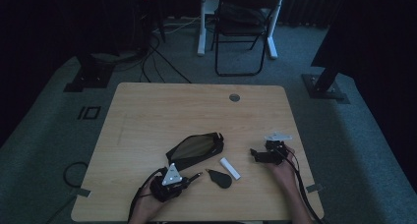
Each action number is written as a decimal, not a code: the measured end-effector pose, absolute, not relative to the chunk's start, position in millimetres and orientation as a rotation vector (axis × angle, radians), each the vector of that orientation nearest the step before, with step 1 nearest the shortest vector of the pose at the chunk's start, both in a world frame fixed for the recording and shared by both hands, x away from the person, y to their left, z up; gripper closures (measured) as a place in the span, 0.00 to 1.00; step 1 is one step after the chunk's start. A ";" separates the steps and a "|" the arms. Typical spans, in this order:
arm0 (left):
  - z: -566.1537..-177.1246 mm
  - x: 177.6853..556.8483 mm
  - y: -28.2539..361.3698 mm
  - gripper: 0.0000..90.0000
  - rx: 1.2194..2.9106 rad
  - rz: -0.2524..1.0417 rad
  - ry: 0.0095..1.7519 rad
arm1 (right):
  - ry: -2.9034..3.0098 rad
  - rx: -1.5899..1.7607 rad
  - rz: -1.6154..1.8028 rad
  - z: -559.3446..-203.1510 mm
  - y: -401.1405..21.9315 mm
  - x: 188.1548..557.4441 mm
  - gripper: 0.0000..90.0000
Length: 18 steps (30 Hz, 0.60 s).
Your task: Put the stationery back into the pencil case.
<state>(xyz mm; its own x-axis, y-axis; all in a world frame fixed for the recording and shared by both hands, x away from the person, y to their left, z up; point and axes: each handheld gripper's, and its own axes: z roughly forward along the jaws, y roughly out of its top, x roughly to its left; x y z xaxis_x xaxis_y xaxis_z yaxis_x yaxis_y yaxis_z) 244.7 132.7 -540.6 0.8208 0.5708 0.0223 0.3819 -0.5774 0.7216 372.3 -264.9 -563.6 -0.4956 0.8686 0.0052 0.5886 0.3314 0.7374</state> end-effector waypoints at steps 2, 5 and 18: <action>-539.2 244.2 133.0 0.88 2.252 0.326 0.689 | 2.211 1.287 0.977 -563.6 -264.9 372.3 0.16; -537.2 243.4 133.3 0.88 2.248 0.322 0.683 | 2.211 1.287 0.977 -563.6 -264.9 372.4 0.16; -528.7 240.1 135.1 0.88 2.230 0.317 0.659 | 2.211 1.287 0.977 -563.6 -265.0 372.4 0.16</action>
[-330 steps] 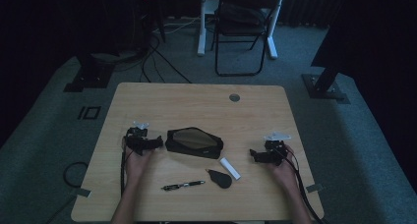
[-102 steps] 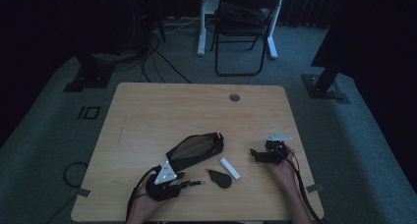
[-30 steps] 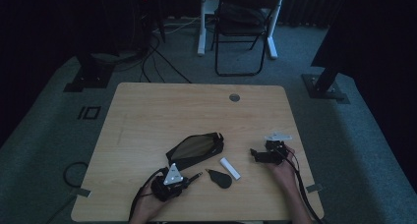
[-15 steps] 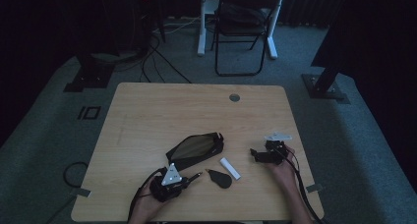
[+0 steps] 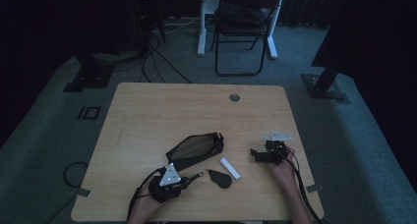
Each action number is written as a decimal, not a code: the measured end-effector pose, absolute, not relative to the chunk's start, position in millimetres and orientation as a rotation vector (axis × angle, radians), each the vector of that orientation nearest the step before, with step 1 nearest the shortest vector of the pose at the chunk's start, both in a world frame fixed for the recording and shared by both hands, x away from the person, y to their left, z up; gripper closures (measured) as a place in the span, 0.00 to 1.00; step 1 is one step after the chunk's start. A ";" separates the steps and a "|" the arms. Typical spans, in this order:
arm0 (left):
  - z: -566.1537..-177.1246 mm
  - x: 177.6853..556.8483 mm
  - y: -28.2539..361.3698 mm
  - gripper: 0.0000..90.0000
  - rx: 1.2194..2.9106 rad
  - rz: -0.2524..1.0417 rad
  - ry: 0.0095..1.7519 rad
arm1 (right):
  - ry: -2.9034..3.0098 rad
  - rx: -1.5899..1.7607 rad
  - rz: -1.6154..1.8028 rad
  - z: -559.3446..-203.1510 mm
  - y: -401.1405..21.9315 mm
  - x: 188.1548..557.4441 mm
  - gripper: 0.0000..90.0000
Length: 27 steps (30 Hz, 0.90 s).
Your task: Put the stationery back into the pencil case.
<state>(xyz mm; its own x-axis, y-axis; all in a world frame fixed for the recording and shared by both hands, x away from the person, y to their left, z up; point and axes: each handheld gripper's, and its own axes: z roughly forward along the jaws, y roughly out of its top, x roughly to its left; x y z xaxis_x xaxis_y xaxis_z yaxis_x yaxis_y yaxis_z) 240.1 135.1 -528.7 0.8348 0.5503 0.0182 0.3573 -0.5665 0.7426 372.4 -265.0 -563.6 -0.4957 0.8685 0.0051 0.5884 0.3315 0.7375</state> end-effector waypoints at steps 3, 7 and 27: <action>-526.4 239.4 136.3 0.88 2.224 0.321 0.658 | 2.211 1.287 0.977 -563.6 -265.0 372.4 0.16; -523.5 237.9 138.0 0.88 2.212 0.324 0.656 | 2.211 1.287 0.977 -563.6 -265.0 372.4 0.16; -507.2 232.6 141.0 0.88 2.187 0.330 0.626 | 2.211 1.287 0.977 -563.6 -265.0 372.4 0.16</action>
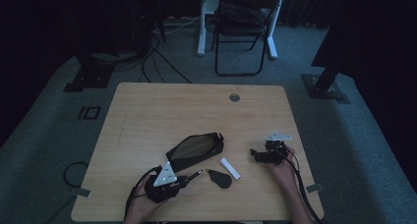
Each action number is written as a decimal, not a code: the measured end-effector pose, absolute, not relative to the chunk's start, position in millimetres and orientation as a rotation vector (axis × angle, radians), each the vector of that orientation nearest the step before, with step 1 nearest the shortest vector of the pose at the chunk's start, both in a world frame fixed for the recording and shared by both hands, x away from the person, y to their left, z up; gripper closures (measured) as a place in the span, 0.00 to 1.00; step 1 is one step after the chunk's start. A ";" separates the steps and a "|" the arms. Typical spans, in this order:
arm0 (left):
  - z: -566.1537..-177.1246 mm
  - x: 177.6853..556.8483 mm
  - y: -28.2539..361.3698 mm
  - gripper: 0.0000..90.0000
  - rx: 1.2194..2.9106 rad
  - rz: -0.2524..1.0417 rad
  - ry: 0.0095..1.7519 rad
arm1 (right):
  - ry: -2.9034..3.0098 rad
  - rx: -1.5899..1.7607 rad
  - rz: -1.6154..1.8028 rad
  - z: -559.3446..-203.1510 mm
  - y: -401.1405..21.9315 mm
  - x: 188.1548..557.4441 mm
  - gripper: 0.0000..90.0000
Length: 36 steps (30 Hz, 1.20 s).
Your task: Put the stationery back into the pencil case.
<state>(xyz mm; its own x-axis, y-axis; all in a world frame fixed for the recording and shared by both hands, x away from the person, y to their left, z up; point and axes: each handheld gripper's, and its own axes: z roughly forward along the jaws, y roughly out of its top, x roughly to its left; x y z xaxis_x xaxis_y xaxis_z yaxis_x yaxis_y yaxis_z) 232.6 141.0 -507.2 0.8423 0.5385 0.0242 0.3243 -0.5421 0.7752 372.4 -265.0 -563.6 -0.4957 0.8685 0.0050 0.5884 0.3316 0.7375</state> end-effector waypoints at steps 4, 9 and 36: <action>-502.6 231.0 141.3 0.88 2.184 0.327 0.616 | 2.211 1.288 0.977 -563.6 -265.0 372.4 0.16; -496.9 228.9 139.8 0.88 2.184 0.337 0.599 | 2.211 1.287 0.977 -563.6 -265.0 372.4 0.16; -476.4 222.9 142.4 0.88 2.163 0.347 0.560 | 2.211 1.287 0.977 -563.6 -265.0 372.4 0.16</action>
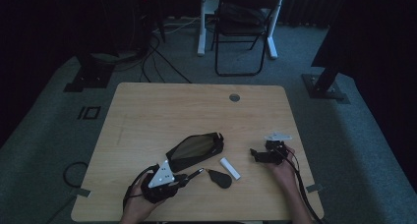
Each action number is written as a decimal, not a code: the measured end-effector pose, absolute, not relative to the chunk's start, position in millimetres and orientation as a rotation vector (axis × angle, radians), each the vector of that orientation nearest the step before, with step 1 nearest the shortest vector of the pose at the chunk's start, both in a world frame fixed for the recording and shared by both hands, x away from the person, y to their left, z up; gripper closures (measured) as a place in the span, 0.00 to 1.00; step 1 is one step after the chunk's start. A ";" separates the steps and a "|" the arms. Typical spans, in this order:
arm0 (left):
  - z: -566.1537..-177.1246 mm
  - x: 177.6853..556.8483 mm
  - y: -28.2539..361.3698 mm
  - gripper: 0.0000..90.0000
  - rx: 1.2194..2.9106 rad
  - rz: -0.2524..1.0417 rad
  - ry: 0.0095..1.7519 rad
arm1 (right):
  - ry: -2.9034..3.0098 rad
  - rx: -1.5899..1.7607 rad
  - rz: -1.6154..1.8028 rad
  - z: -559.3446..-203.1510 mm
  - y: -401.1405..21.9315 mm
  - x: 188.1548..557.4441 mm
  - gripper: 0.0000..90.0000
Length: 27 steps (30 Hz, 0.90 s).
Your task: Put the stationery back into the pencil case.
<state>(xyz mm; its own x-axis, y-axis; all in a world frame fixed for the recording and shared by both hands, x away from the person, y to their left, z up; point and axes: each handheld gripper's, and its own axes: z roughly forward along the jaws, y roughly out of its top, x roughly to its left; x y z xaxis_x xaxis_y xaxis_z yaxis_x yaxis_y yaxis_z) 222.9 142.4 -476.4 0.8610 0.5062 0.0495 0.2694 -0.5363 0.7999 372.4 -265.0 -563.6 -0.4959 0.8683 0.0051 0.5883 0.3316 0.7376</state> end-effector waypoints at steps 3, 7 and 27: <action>-474.2 223.1 142.3 0.88 2.168 0.351 0.550 | 2.211 1.287 0.977 -563.6 -265.0 372.4 0.16; -472.3 223.2 142.1 0.88 2.162 0.355 0.546 | 2.211 1.287 0.977 -563.6 -265.0 372.4 0.16; -454.2 230.0 147.0 0.88 2.151 0.408 0.535 | 2.211 1.287 0.977 -563.6 -265.0 372.4 0.16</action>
<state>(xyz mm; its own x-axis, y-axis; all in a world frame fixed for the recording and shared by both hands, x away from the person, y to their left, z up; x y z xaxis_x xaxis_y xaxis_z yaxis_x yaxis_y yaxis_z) 230.0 147.0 -454.2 0.8547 0.5098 0.0978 0.2290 -0.5395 0.8103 372.4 -265.0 -563.6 -0.4957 0.8685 0.0053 0.5886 0.3314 0.7374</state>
